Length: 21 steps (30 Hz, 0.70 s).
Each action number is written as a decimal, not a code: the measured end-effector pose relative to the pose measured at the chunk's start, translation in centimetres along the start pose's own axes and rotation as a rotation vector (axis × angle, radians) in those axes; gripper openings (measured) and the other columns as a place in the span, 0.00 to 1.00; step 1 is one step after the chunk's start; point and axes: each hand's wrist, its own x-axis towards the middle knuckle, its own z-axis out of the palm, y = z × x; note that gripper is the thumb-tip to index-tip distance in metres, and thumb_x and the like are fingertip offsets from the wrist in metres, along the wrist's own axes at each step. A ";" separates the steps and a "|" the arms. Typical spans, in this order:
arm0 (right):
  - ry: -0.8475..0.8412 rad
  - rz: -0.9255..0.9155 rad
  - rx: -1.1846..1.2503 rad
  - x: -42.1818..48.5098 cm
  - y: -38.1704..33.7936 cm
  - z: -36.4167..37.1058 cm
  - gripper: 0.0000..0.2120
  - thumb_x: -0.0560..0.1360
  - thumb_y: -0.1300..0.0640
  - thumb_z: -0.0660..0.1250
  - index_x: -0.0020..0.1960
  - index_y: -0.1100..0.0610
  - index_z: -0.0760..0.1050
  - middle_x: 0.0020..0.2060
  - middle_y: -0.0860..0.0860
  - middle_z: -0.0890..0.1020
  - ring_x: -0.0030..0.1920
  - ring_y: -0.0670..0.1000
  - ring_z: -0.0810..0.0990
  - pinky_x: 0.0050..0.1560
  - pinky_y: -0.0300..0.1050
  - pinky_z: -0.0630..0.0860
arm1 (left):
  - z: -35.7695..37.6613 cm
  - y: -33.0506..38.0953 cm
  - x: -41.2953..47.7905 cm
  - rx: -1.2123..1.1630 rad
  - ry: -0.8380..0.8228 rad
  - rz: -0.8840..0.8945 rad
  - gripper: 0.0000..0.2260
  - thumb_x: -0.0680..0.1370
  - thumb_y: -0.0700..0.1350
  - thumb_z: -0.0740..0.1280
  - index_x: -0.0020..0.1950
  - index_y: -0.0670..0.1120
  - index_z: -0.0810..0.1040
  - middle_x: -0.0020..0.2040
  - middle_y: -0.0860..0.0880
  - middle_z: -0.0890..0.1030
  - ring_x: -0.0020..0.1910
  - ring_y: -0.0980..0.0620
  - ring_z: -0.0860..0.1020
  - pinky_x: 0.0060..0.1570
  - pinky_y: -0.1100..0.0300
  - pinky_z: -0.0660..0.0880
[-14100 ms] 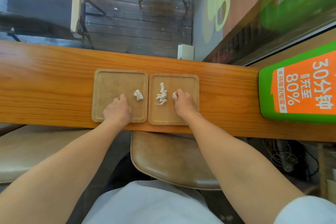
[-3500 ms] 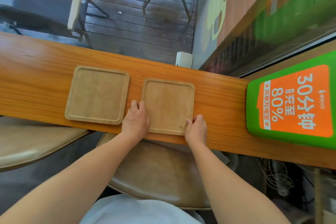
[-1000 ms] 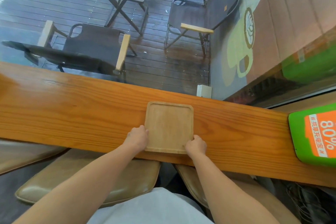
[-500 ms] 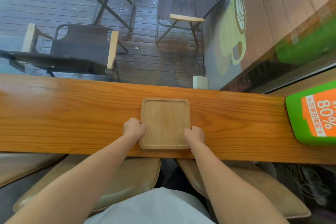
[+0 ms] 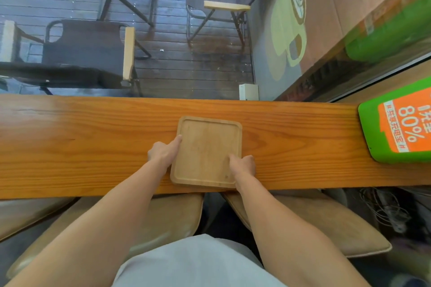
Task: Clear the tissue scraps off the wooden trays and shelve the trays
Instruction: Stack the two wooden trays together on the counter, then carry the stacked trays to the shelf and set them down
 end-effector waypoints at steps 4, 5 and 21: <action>-0.116 0.101 0.119 -0.6 0.3 0.4 0.32 0.76 0.47 0.67 0.72 0.59 0.58 0.65 0.57 0.72 0.56 0.57 0.73 0.49 0.50 0.71 | -0.3 -0.6 0.1 -0.088 -0.167 -0.019 0.44 0.70 0.71 0.67 0.74 0.40 0.67 0.67 0.40 0.76 0.64 0.38 0.75 0.64 0.41 0.73; -0.143 0.112 0.118 -0.7 0.5 0.6 0.32 0.76 0.46 0.67 0.73 0.59 0.60 0.65 0.57 0.73 0.57 0.58 0.74 0.50 0.51 0.72 | -0.1 -0.7 -0.1 -0.055 -0.192 0.007 0.45 0.71 0.71 0.66 0.76 0.41 0.65 0.69 0.41 0.75 0.65 0.38 0.74 0.65 0.41 0.72; -0.080 -0.222 0.311 -7.5 1.4 -15.8 0.32 0.77 0.43 0.67 0.71 0.63 0.66 0.65 0.57 0.76 0.62 0.59 0.76 0.59 0.51 0.74 | 3.3 7.7 -17.0 0.085 -0.298 0.636 0.34 0.75 0.69 0.62 0.71 0.45 0.71 0.62 0.44 0.79 0.57 0.41 0.79 0.61 0.42 0.76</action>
